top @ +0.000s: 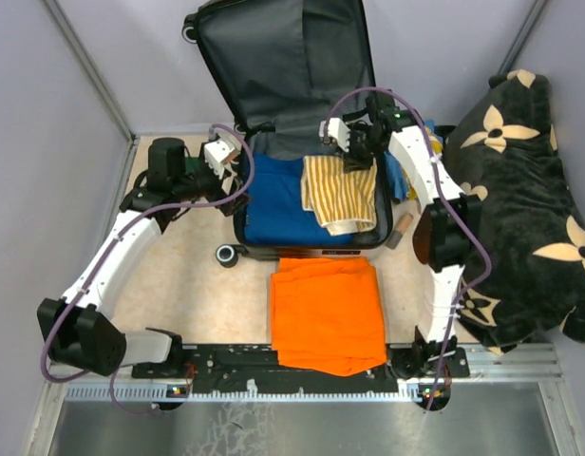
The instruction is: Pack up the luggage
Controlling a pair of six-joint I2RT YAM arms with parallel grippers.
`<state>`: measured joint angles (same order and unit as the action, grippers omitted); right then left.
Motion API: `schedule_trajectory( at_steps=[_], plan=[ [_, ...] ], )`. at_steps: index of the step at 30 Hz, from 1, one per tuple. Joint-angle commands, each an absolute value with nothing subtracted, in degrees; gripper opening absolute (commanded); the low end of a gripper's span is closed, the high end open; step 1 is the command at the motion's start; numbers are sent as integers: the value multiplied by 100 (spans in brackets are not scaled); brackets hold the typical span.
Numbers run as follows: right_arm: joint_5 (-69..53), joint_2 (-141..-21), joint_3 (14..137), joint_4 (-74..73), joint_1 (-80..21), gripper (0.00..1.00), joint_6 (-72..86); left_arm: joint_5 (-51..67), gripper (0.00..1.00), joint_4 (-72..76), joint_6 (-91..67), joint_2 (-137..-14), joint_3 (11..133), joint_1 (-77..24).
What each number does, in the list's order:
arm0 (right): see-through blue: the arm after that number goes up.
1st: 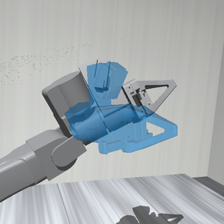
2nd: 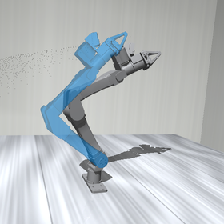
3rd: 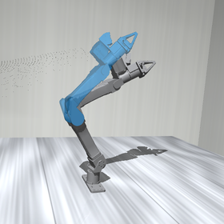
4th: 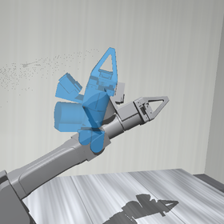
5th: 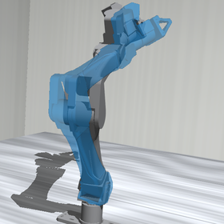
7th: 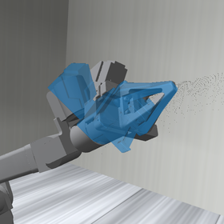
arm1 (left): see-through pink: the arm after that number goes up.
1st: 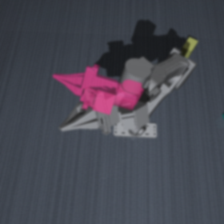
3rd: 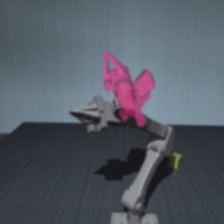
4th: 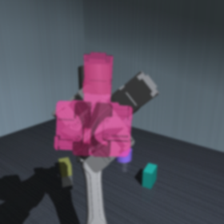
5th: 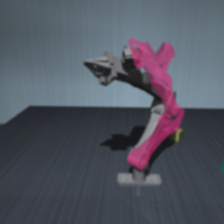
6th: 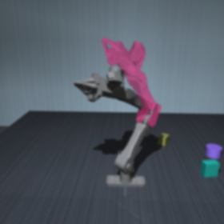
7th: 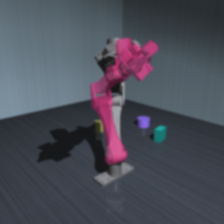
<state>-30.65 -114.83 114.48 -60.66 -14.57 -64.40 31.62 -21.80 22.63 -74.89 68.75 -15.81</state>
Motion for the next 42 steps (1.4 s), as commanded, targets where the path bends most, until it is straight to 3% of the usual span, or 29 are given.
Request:
schedule_trajectory(
  at_steps=[1, 7, 18, 21, 24, 27, 39, 42],
  plan=[
    [-3012, -12309, 12786, -5716, -1230, 0, -6542, 3108, 95, -1987, 2027, -7505, 7005, -1450],
    [-2667, -13416, 13617, -5326, -1141, 0, -6789, 3019, 95, -2088, 2034, -7661, 7138, -1262],
    [-2018, -13855, 13074, -3128, -1164, 2, -6649, 2528, 96, -1896, 1712, -8063, 7118, -692],
    [-1701, -13924, 12892, -2596, -1237, 17, -6451, 2170, 98, -1773, 1666, -8235, 7066, -598],
    [-1618, -13947, 12944, -2708, -1310, 45, -6472, 2026, 100, -1732, 1657, -8468, 7153, -381],
    [-1648, -13727, 12877, -2798, -1341, 63, -6319, 1993, 100, -2029, 1805, -8991, 7697, -158],
    [-1765, -12278, 12066, -2720, -1344, 97, -5688, 2624, 100, -4988, 4003, -12403, 11865, 572],
    [-1740, -11970, 11940, -2673, -1350, 99, -5601, 2785, 100, -5263, 4422, -12818, 12485, 675]
  ],
)
